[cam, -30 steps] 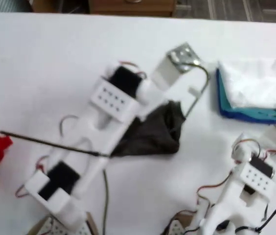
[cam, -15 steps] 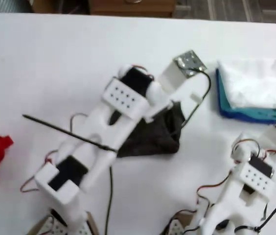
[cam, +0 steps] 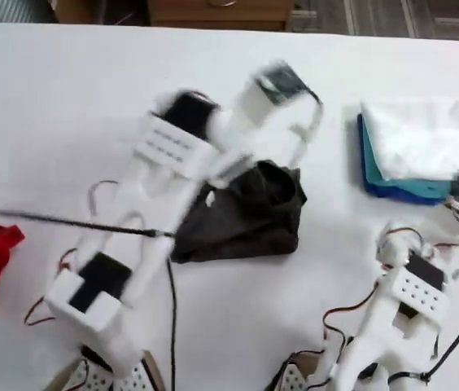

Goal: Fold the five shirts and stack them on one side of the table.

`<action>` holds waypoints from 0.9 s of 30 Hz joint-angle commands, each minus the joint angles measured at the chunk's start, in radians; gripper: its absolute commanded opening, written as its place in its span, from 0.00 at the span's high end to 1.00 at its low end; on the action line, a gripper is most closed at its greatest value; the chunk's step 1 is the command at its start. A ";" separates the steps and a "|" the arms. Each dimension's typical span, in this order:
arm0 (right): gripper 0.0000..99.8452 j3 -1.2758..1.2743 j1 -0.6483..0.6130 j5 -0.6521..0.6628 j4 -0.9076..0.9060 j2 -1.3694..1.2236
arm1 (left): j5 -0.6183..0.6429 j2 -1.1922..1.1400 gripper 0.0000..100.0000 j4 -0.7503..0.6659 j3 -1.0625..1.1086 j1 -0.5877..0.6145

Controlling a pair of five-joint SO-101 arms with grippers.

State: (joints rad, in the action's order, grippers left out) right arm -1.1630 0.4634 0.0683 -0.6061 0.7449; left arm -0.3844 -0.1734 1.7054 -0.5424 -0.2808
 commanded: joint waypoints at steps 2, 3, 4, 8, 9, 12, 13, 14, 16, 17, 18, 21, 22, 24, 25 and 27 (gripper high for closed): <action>0.98 0.176 -0.153 0.092 -0.122 0.010 | -0.005 0.107 0.96 0.077 -0.093 0.259; 0.98 0.238 -0.185 0.110 -0.168 -0.012 | -0.008 0.124 0.97 0.077 -0.084 0.308; 0.98 0.311 -0.223 0.129 -0.220 -0.047 | -0.015 0.143 0.98 0.077 -0.071 0.354; 0.98 0.655 -0.432 0.158 -0.475 -0.278 | -0.074 0.262 0.97 0.077 0.079 0.482; 0.98 0.747 -0.479 0.158 -0.536 -0.352 | -0.074 0.302 0.97 0.071 0.140 0.505; 0.98 1.023 -0.588 0.158 -0.665 -0.562 | -0.074 0.459 0.97 0.009 0.383 0.565; 0.98 1.111 -0.611 0.158 -0.700 -0.628 | -0.072 0.517 0.97 -0.034 0.483 0.585; 0.98 1.200 -0.633 0.153 -0.739 -0.690 | -0.071 0.586 0.97 -0.087 0.593 0.611; 0.98 1.370 -0.676 0.152 -0.822 -0.805 | -0.071 0.724 0.97 -0.206 0.829 0.666; 0.98 1.450 -0.700 0.150 -0.862 -0.862 | -0.071 0.796 0.97 -0.258 0.944 0.698; 0.98 1.528 -0.727 0.150 -0.900 -0.917 | -0.071 0.865 0.97 -0.311 1.063 0.733; 0.98 1.749 -0.809 0.150 -0.995 -1.090 | -0.069 1.028 0.97 -0.460 1.369 0.865; 0.98 1.823 -0.839 0.150 -1.023 -1.147 | -0.072 1.062 0.97 -0.503 1.454 0.908; 0.98 1.959 -0.892 0.150 -1.067 -1.267 | -0.074 1.096 0.97 -0.575 1.590 0.974; 0.98 2.022 -0.918 0.150 -1.081 -1.325 | -0.075 1.099 0.97 -0.606 1.641 0.994; 0.98 2.125 -0.964 0.150 -1.093 -1.434 | -0.075 1.099 0.97 -0.660 1.722 1.007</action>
State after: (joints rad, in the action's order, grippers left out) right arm 0.7748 -0.4404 0.2186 -1.6709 -0.5639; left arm -0.4565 0.8899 1.1316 1.0579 0.6889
